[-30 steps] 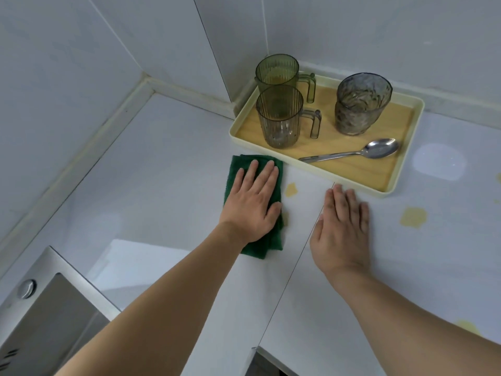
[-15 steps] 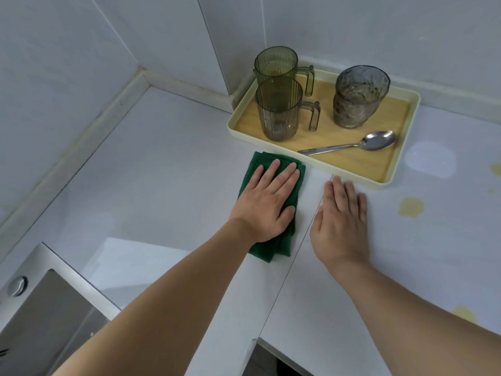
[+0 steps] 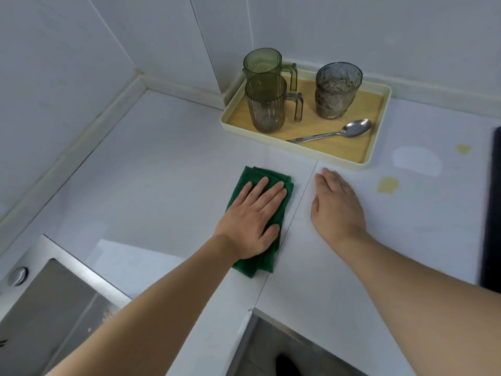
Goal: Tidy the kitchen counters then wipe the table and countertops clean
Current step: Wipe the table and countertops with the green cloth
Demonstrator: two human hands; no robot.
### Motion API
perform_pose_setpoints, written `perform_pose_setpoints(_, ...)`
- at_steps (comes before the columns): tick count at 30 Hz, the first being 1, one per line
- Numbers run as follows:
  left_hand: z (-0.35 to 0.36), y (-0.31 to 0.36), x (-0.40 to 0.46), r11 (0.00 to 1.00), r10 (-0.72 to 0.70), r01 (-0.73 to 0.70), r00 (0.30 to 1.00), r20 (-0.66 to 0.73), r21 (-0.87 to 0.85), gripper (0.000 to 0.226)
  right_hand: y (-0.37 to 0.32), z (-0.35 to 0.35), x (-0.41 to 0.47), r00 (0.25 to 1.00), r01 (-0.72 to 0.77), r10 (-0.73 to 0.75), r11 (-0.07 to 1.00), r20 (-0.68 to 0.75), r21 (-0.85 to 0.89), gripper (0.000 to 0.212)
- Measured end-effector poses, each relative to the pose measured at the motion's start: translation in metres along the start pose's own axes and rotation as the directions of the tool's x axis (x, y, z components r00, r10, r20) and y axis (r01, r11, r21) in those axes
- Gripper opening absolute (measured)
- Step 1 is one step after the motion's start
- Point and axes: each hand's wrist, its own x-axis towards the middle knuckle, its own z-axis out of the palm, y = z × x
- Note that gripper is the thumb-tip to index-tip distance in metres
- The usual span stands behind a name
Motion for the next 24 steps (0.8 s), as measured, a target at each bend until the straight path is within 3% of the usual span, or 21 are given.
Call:
perform_pose_setpoints(3, 0.009, 0.009, -0.035, 0.999, 0.043, -0.043, 0.999, 0.025, 0.008, 0.070, 0.011, 0.000, -0.005, 0.998, 0.061, -0.061, 0.996, 0.010, -0.066, 0.051)
perform_pose_setpoints(7, 0.011, 0.008, -0.037, 0.998, 0.058, -0.058, 0.998, 0.034, 0.006, 0.072, 0.011, 0.008, -0.008, 0.995, -0.030, 0.026, 0.999, -0.093, -0.035, 0.061)
perform_pose_setpoints(10, 0.010, 0.007, -0.031, 0.998, 0.069, -0.069, 0.997, 0.040, -0.007, 0.075, 0.011, 0.011, -0.006, 0.994, -0.067, 0.064, 0.997, -0.084, -0.035, 0.062)
perform_pose_setpoints(24, -0.012, 0.004, 0.067, 0.990, 0.133, -0.135, 0.990, 0.053, 0.039, 0.078, 0.016, 0.012, -0.002, 0.995, -0.054, 0.049, 0.997, -0.086, -0.057, 0.056)
